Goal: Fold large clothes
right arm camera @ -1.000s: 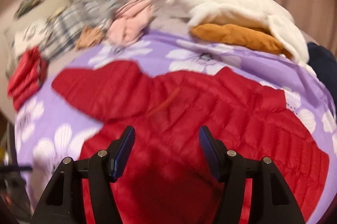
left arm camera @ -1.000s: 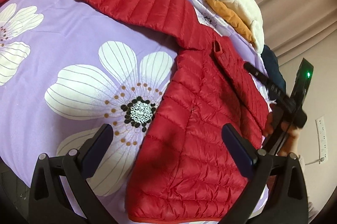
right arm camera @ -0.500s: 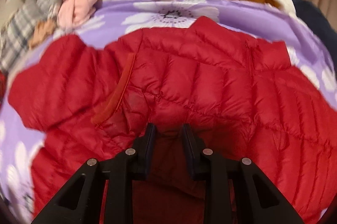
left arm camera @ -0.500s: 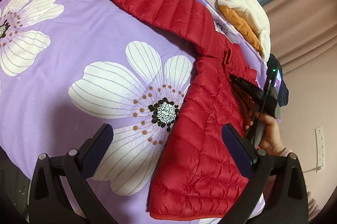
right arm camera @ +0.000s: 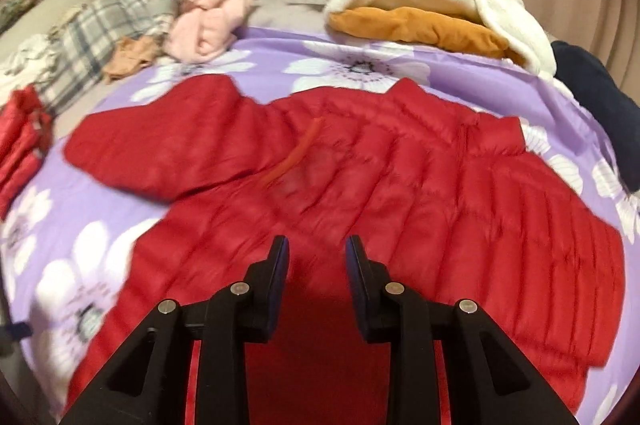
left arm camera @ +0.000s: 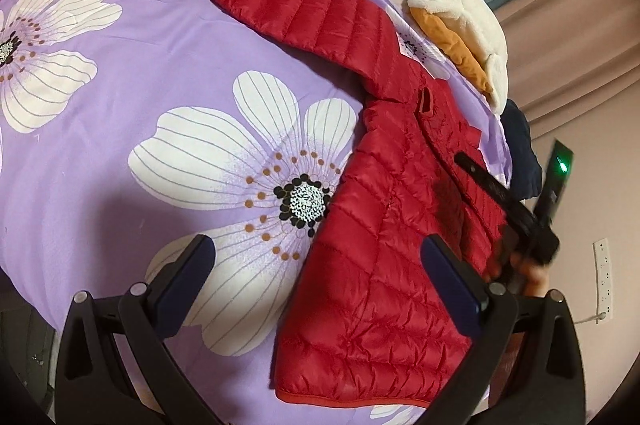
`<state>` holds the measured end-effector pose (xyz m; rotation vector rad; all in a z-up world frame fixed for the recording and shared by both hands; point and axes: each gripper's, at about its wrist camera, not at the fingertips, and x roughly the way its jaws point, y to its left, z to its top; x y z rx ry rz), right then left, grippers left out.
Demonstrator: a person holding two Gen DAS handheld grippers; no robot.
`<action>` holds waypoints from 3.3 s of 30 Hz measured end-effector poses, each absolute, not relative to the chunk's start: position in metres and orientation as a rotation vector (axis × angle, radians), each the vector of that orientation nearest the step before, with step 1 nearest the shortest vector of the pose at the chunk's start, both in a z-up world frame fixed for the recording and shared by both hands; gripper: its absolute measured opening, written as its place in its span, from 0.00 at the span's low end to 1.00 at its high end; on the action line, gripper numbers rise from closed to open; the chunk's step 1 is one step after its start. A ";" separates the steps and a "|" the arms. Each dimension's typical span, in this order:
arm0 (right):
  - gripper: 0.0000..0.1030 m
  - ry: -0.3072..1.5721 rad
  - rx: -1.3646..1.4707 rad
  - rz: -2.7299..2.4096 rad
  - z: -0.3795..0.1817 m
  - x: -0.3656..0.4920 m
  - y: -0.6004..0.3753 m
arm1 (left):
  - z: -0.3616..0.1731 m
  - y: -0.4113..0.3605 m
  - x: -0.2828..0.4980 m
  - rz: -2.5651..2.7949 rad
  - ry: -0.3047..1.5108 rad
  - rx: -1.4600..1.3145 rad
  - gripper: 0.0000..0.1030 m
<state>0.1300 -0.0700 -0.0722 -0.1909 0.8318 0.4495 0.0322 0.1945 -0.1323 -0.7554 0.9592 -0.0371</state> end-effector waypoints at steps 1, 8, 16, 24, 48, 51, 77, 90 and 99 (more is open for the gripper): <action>0.28 0.833 -0.178 0.464 -0.072 0.124 -0.072 | -0.132 0.194 0.032 -0.040 0.960 -0.755 1.00; 0.28 0.864 -0.150 0.560 -0.078 0.074 -0.082 | -0.127 0.186 0.027 -0.053 0.962 -0.749 1.00; 0.28 0.897 -0.204 0.598 -0.110 0.036 -0.073 | -0.130 0.181 0.022 -0.045 0.976 -0.743 1.00; 0.32 0.841 -0.190 0.587 -0.133 0.035 -0.072 | -0.138 0.183 0.022 -0.039 0.988 -0.770 1.00; 0.42 0.794 0.094 0.585 -0.087 0.031 -0.124 | -0.177 0.329 0.157 -0.012 0.723 -1.247 1.00; 0.42 0.800 0.109 0.579 -0.088 0.035 -0.128 | -0.180 0.348 0.157 0.005 0.672 -1.296 1.00; 0.42 0.834 0.088 0.615 -0.091 0.050 -0.121 | -0.179 0.378 0.207 0.281 0.772 -1.144 0.48; 0.42 0.848 0.103 0.599 -0.089 0.045 -0.125 | -0.129 0.365 0.194 0.325 0.744 -0.915 0.10; 0.42 0.839 0.138 0.582 -0.085 0.036 -0.138 | -0.054 0.285 0.190 0.207 0.664 -0.644 0.09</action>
